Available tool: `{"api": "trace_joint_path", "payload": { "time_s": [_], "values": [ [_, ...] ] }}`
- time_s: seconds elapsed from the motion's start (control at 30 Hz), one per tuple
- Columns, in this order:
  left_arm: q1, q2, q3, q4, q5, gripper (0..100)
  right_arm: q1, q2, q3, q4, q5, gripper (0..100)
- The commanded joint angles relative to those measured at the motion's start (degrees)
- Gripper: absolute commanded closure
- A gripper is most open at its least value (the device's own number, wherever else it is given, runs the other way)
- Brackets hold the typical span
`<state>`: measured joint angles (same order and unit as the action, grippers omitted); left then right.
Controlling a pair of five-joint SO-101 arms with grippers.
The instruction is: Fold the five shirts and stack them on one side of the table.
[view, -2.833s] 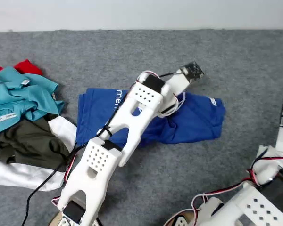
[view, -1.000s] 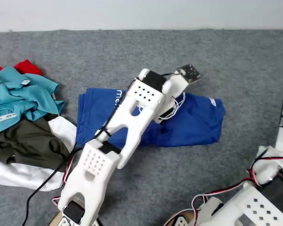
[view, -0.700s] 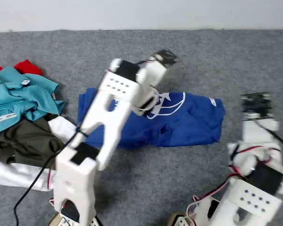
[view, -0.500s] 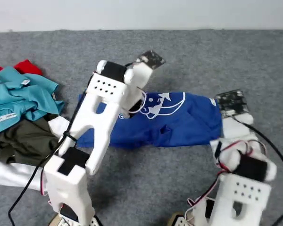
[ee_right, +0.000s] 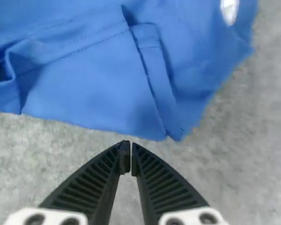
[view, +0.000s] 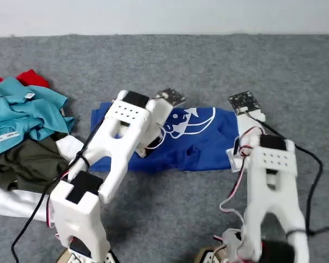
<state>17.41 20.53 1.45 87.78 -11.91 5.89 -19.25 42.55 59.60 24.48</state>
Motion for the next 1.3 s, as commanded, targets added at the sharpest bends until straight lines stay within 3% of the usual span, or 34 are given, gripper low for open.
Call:
{"api": "trace_joint_path", "payload": {
  "time_s": [0.0,0.37,0.57,0.93,1.13,1.27],
  "values": [
    [-2.6,-3.9,4.3,-4.7,-0.8,98,-0.1,5.0,-3.2,-4.4,-0.6,98.9],
    [-9.9,-3.8,18.7,-14.8,-1.2,98,6.2,15.9,-3.2,-12.9,8.3,98.9],
    [-10.4,-4.5,20.2,-15.1,-1.1,98,9.1,16.8,-3.2,-13.2,12.0,98.9],
    [-6.9,-11.8,8.5,-4.7,2.4,98,5.5,3.6,-3.3,-5.4,11.7,98.8],
    [-12.9,-17.7,0.2,-2.3,2.4,98,5.4,-8.3,-3.3,1.3,11.6,98.7],
    [-18.7,-17.0,-3.1,-3.4,2.5,89,5.6,-13.2,-3.1,4.4,11.6,98.7]
  ]
}}
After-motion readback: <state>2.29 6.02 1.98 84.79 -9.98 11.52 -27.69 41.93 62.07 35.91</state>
